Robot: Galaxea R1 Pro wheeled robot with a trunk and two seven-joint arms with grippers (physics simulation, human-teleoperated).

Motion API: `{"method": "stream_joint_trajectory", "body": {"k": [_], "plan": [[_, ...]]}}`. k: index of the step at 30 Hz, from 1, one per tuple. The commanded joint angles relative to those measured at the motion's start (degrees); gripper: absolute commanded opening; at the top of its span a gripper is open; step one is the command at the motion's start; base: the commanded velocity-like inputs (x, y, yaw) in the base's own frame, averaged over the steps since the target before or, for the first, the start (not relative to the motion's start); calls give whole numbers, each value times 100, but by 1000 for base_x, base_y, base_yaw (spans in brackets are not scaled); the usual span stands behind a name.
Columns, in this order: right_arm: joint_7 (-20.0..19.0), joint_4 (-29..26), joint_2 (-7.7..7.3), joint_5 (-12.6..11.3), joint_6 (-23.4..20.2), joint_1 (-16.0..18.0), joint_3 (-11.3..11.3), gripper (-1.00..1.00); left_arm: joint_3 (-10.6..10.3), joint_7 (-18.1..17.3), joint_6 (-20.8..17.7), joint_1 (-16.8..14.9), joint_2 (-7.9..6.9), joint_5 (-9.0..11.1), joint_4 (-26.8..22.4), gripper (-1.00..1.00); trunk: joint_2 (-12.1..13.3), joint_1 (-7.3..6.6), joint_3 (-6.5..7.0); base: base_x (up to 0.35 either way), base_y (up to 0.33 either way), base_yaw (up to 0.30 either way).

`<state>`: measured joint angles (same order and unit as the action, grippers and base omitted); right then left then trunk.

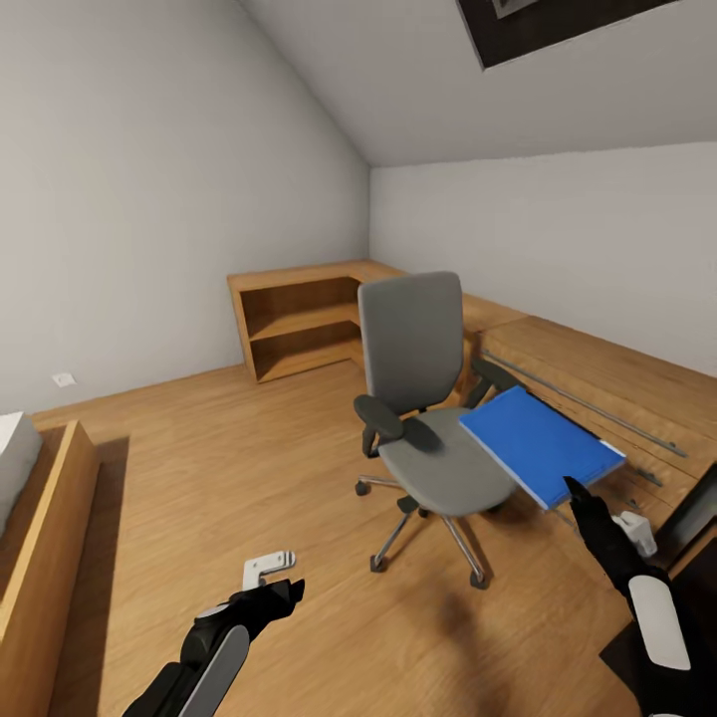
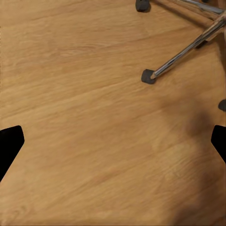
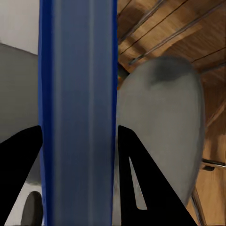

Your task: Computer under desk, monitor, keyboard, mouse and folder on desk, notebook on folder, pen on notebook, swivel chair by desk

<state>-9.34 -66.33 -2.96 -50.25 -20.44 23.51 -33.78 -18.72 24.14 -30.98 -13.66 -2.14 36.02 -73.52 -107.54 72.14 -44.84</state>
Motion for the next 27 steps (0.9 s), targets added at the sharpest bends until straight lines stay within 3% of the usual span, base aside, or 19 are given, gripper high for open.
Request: {"method": "stream_joint_trajectory", "body": {"k": [1, 5, 6, 10, 15, 27], "plan": [[11, -161, 45, -8, -35, -57, -15, -100, -19, 60, -4, -5, -6, 59, -7, 100, 39, -23, 13, -1, 0, 0], [124, -1168, 370, -4, -21, -500, -15, -100, -24, 63, 1, -5, -6, 51, -5, 100, 200, -111, 85, 0, 0, 0], [164, -1525, 511, -3, -15, -666, -15, -100, -25, 64, 2, -5, -6, 49, -5, 100, 240, -133, 103, 0, 0, 0], [254, -2159, 827, -9, 9, -972, -20, -100, -23, 65, 4, -5, -6, 47, -5, 100, 400, -221, 175, 0, 0, 0], [308, -2338, 909, -11, 106, -1067, -28, -100, -18, 65, 4, -5, -6, 46, -5, 100, 601, -330, 264, 0, 0, 0], [286, -2376, 917, -44, 117, -1102, -49, -100, -17, 65, 5, -5, -6, 41, -6, 100, 1082, -594, 480, 0, 0, 0]]}}
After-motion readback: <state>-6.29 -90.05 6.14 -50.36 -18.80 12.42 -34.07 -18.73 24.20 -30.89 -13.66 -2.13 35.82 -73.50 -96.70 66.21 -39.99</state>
